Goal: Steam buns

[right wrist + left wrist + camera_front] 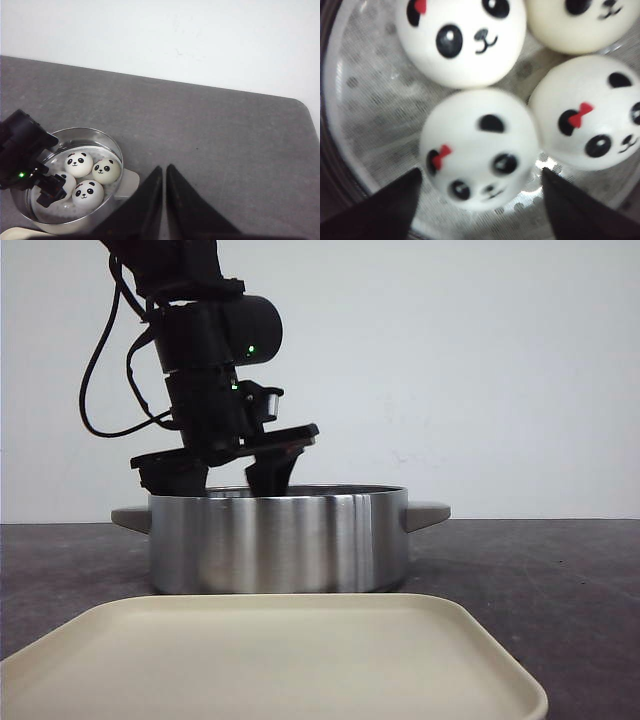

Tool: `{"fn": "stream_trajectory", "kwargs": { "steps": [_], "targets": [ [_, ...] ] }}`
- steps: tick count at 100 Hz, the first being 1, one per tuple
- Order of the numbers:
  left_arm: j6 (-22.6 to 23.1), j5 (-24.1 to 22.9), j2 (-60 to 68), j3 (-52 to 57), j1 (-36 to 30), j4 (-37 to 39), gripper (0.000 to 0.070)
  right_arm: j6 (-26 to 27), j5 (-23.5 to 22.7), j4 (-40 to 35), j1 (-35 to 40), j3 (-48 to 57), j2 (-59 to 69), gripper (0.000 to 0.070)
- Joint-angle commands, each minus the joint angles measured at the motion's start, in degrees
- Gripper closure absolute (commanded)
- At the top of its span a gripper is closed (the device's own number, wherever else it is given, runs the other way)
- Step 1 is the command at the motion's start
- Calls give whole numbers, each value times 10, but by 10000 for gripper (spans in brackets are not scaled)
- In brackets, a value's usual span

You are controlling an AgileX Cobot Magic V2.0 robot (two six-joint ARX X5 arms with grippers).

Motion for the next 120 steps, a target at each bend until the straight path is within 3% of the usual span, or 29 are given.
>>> {"fn": "stream_trajectory", "kwargs": {
  "steps": [1,25,34,44,50,56,70,85,99,108,120],
  "targets": [
    [-1,-6,11,19,1,-11,176,9,3,-38,7,10,5,696],
    [-8,-5,7,115,2,-72,174,9,7,-37,7,8,5,696],
    [-30,-16,-14,153,1,-89,189,8,50,-28,7,-3,4,695],
    [-59,-42,-85,156,1,-46,207,8,86,-10,15,-33,-6,694],
    [-59,-42,-133,156,-1,-22,297,8,89,13,26,-64,-18,693],
    [-47,-42,-185,156,-2,-13,432,8,89,50,39,-107,-37,693],
    [0,-42,-282,156,-4,-40,700,8,89,170,68,-243,-96,691],
    [21,-42,-384,129,-8,-72,700,8,70,324,99,-418,-169,690],
    [22,-42,-487,70,-8,-90,700,-32,-4,477,118,-557,-217,690],
    [35,-42,-560,13,-8,-94,700,-82,-61,570,123,-616,-232,690],
    [36,-44,-667,-87,-8,-79,700,-104,-93,632,123,-643,-231,690]
  ]
}}
